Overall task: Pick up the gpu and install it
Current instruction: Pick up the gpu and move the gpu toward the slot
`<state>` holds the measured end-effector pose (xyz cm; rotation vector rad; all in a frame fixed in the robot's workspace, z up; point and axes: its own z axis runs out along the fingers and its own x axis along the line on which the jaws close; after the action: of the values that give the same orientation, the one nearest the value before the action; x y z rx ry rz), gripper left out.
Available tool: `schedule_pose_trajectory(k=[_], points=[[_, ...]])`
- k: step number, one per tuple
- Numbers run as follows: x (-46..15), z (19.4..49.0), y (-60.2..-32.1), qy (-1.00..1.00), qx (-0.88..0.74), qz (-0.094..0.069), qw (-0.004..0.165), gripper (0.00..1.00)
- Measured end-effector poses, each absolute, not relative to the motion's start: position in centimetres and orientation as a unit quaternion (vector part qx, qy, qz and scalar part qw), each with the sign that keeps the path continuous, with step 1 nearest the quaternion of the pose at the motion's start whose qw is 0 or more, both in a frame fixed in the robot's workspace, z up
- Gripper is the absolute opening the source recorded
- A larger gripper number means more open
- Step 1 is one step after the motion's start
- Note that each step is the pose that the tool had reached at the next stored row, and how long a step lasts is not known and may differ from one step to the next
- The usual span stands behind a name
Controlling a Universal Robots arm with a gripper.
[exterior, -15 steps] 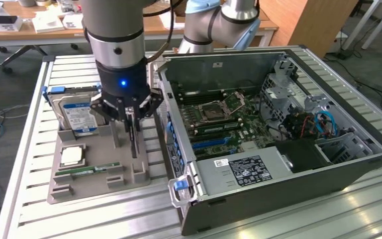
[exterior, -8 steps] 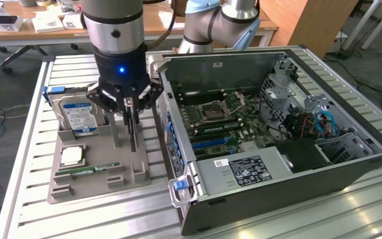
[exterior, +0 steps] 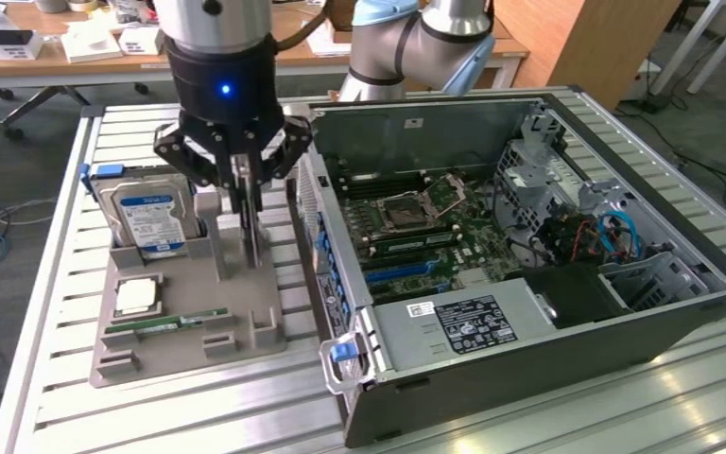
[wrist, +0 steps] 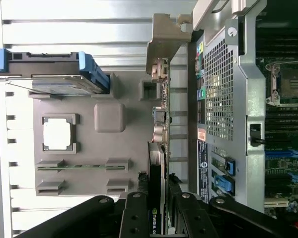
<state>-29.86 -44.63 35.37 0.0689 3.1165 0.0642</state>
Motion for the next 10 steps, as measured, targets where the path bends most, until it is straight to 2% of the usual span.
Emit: schedule_pose_trajectory(k=[10], points=[[-29.9,39.9,-44.6,0.999,0.022,0.020,0.012,0.26]])
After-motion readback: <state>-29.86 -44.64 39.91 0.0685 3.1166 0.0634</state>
